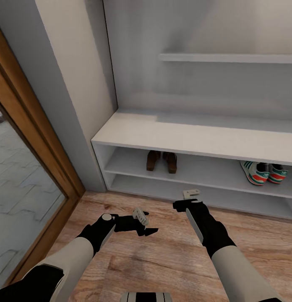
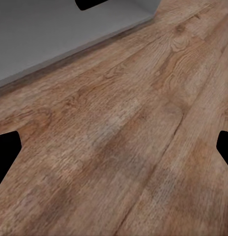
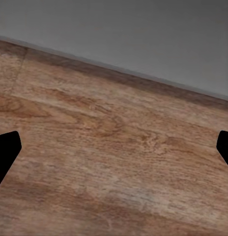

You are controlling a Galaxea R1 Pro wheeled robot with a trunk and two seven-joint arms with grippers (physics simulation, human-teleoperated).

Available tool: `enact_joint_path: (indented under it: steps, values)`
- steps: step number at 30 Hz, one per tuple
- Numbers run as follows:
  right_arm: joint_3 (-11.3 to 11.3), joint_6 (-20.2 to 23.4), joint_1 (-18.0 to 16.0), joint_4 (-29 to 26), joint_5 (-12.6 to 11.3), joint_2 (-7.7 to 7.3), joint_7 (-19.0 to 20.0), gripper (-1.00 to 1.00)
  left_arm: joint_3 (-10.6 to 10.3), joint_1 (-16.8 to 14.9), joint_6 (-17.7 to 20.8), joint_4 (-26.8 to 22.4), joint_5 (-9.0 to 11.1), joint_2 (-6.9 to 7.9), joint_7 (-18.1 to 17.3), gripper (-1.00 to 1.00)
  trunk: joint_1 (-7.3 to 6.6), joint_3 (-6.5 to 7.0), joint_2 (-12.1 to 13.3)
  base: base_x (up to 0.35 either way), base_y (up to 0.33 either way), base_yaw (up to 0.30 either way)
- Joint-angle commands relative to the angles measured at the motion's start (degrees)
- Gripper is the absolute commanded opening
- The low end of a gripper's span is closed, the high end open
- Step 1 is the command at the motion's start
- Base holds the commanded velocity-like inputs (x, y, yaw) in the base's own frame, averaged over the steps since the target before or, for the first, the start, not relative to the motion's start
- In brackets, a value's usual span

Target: Pick up the two gym shoes and the two sandals from the corridor floor and place them onto the hallstand (shoe rack) in the corridor, making sure they are on the rack and not on the floor. Arrange them so the two gym shoes are next to each other and the two sandals are next to each other.

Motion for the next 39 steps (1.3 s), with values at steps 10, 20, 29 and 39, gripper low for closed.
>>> enact_joint_path:
  steps: [10, 20, 29, 39]
  values:
    - [0.1, 0.3, 0.0, -0.1, -0.3, -0.02, -0.4, 1.00, 0.1, 0.0, -0.5, 0.0, -0.6, -0.01, 0.0, 1.00, -0.01, -0.05, 0.0, 0.000, 0.000, 0.000]
    - [0.1, 0.3, 0.0, -0.1, -0.3, -0.02, -0.4, 1.00, 0.1, 0.0, -0.5, 0.0, -0.6, -0.01, -0.1, 1.00, -0.01, -0.05, 0.0, 0.000, 0.000, 0.000]
    - [0.1, 0.3, 0.0, -0.1, -0.3, -0.02, -0.4, 1.00, 0.1, 0.0, -0.5, 0.0, -0.6, -0.01, -0.1, 1.00, -0.14, 1.06, 0.0, 0.000, 0.000, 0.000]
    - [0.1, 0.3, 0.1, -0.1, -0.6, -0.02, -0.4, 1.00, 0.1, 0.0, -0.5, 0.0, -0.6, -0.01, -0.1, 1.00, -0.40, 3.28, 0.2, 0.000, 0.000, 0.000]
